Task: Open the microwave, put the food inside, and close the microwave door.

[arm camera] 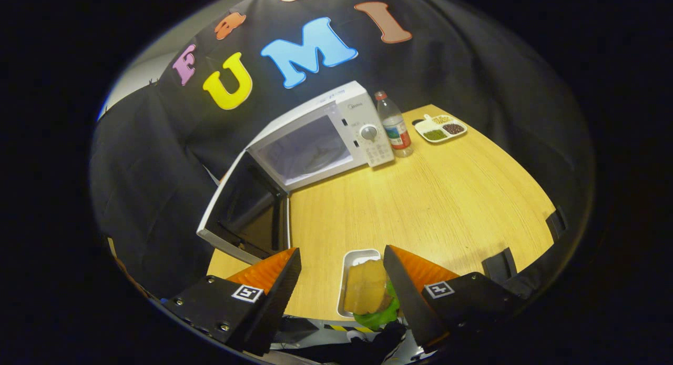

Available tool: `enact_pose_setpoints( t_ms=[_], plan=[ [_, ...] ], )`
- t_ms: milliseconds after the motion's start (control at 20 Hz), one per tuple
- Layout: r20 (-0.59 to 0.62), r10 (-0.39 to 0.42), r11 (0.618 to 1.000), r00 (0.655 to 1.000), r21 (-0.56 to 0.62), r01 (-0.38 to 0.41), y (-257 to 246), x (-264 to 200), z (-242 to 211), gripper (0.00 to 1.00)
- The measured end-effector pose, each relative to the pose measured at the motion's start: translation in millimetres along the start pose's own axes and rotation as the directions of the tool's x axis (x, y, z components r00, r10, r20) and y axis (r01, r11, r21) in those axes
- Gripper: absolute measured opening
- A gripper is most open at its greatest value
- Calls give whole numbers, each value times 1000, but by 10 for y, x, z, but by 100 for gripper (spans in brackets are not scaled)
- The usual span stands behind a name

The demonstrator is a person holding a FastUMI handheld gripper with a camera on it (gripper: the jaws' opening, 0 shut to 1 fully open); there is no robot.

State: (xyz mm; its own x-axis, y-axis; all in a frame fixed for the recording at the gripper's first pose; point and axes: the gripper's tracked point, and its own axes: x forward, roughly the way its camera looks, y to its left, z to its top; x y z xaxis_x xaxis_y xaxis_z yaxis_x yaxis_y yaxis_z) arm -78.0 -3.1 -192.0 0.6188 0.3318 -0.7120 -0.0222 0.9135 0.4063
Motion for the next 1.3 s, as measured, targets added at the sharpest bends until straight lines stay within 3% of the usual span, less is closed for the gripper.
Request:
enact_pose_setpoints(
  t_ms=[200, 300, 350, 650, 850, 1300],
  plan=[
    [-123, -12, 997, 992, 68, 21, -250, 121, -300, 95],
    [-152, 4, 992, 988, 128, 16, -302, 161, -376, 77],
    [-169, 20, 987, 985, 158, 7, -301, 194, -414, 74],
    [-191, 97, 956, 977, 291, -38, -314, 230, -438, 74],
    [-195, 115, 947, 974, 318, -48, -329, 244, -437, 74],
    [-241, 56, 955, 969, 297, 18, -558, 314, -518, 74]
  ],
)
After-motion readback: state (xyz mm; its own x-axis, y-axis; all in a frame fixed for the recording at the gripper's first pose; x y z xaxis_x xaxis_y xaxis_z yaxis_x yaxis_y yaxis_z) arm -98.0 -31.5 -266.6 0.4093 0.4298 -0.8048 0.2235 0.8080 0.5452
